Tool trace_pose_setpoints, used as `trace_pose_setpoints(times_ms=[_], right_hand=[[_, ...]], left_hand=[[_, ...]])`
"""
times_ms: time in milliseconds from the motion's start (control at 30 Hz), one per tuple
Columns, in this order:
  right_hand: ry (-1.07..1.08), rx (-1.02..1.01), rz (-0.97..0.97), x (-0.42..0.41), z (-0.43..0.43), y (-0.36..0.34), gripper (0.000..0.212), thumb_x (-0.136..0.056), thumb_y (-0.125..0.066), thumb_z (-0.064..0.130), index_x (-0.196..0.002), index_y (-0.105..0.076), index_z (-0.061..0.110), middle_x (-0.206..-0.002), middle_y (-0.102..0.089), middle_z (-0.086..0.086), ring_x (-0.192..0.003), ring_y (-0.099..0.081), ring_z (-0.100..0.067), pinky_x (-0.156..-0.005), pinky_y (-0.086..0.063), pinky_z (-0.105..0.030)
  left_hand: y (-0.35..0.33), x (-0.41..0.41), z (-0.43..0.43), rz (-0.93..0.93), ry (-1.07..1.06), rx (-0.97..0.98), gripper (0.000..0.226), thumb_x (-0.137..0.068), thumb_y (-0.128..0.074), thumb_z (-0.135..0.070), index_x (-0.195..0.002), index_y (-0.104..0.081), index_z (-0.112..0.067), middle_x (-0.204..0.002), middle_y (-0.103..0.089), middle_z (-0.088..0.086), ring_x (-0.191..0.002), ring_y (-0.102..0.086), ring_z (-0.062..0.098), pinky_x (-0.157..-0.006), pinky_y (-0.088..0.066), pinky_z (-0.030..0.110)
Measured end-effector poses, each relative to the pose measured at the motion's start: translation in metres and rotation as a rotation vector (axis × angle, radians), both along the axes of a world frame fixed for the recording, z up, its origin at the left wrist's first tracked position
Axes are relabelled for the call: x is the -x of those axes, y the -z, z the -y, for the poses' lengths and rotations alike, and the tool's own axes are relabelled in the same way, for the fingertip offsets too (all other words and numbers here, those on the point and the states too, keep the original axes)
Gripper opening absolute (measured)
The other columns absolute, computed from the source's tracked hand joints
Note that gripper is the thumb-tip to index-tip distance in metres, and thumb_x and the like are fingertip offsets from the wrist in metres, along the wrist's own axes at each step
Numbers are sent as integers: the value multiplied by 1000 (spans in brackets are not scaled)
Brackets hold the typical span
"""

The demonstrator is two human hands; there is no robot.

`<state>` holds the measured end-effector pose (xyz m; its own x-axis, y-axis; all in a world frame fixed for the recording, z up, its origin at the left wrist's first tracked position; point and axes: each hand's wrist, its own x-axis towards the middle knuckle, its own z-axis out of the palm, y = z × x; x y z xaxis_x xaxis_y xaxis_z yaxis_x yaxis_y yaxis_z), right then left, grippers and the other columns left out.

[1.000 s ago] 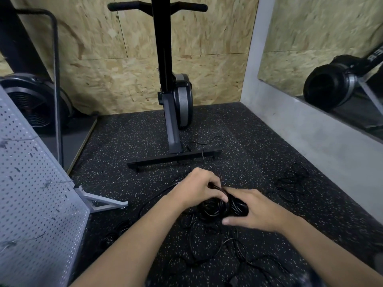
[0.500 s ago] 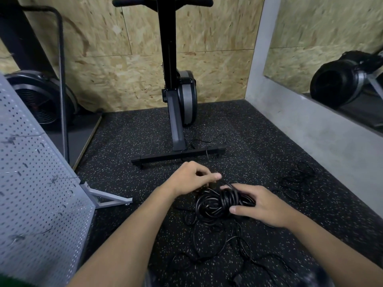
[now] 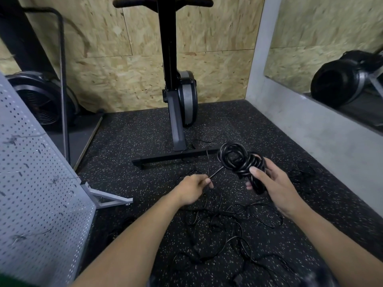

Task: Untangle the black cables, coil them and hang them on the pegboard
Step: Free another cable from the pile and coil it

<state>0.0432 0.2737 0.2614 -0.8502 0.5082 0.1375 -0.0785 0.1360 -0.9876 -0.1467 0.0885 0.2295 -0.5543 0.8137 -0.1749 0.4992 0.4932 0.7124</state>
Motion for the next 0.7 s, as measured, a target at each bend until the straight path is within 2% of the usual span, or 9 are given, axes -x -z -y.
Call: trace_pose_setpoints(times_ms=[133,200,233,267,333,400,500,633,700], right_hand=[[215,21,80,5,-6,10,61,-89,-75,41,-140,-43,28,-114,-71,-11,-87,-76,-29,-83,-63,-42],[303,-121,161,3,-12,14,63,-89,-74,48,-140,-40,34,-115,-71,-5,-84,-76,-22,-82,-62,-41],[330,-223,202,2,-15,17,64,-89,-74,53,-142,-40,38,-117,-71,-1,-89,-76,-19,-86,-61,-43],[342,-321,221,2,-17,20,65,-90,-73,54,-144,-41,41,-121,-70,3,-99,-73,-18,-93,-59,-45],[340,-509,245,3,-18,23,66,-93,-72,49,-151,-42,36,-131,-67,2,-118,-64,-18,-104,-51,-41],[316,-674,273,7,-20,29,70,-94,-69,50,-156,-41,32,-129,-65,-4,-118,-61,-22,-104,-49,-40],[244,-744,333,9,-22,35,73,-93,-63,57,-158,-35,40,-113,-61,-5,-103,-59,-22,-93,-51,-40],[6,-800,403,5,-21,33,69,-94,-67,51,-155,-35,50,-105,-57,3,-92,-57,-11,-84,-46,-30],[-149,-813,394,2,-16,30,69,-94,-71,46,-151,-33,55,-106,-57,9,-92,-55,-1,-80,-42,-24]], left_hand=[[-7,-17,-10,-148,78,71,38,-113,-39,-33,-112,-70,-11,-69,-53,-4,-55,-45,13,-49,-35,22],[-13,-26,-13,-201,154,88,38,-112,-40,-37,-98,-66,-13,-71,-56,0,-61,-51,16,-58,-41,30],[-17,-32,-15,-234,192,83,38,-111,-41,-40,-90,-62,-16,-72,-58,1,-63,-54,18,-61,-45,33],[-21,-39,-18,-283,230,76,37,-110,-43,-43,-86,-59,-20,-74,-60,2,-65,-56,20,-65,-49,36],[-32,-55,-23,-423,291,73,33,-109,-47,-42,-91,-60,-17,-81,-65,6,-73,-62,26,-70,-54,41],[-40,-60,-25,-593,306,65,30,-109,-46,-34,-101,-64,-11,-91,-69,12,-83,-67,33,-73,-55,44],[-48,-54,-17,-739,335,37,29,-110,-45,-34,-108,-64,-13,-98,-71,9,-89,-68,32,-75,-54,42],[-54,-46,-9,-805,351,-108,26,-105,-56,-42,-109,-69,-20,-103,-70,-4,-94,-67,21,-76,-53,38],[-55,-41,-9,-722,333,-168,23,-97,-69,-41,-107,-67,-20,-102,-69,-6,-95,-65,18,-79,-53,38]])
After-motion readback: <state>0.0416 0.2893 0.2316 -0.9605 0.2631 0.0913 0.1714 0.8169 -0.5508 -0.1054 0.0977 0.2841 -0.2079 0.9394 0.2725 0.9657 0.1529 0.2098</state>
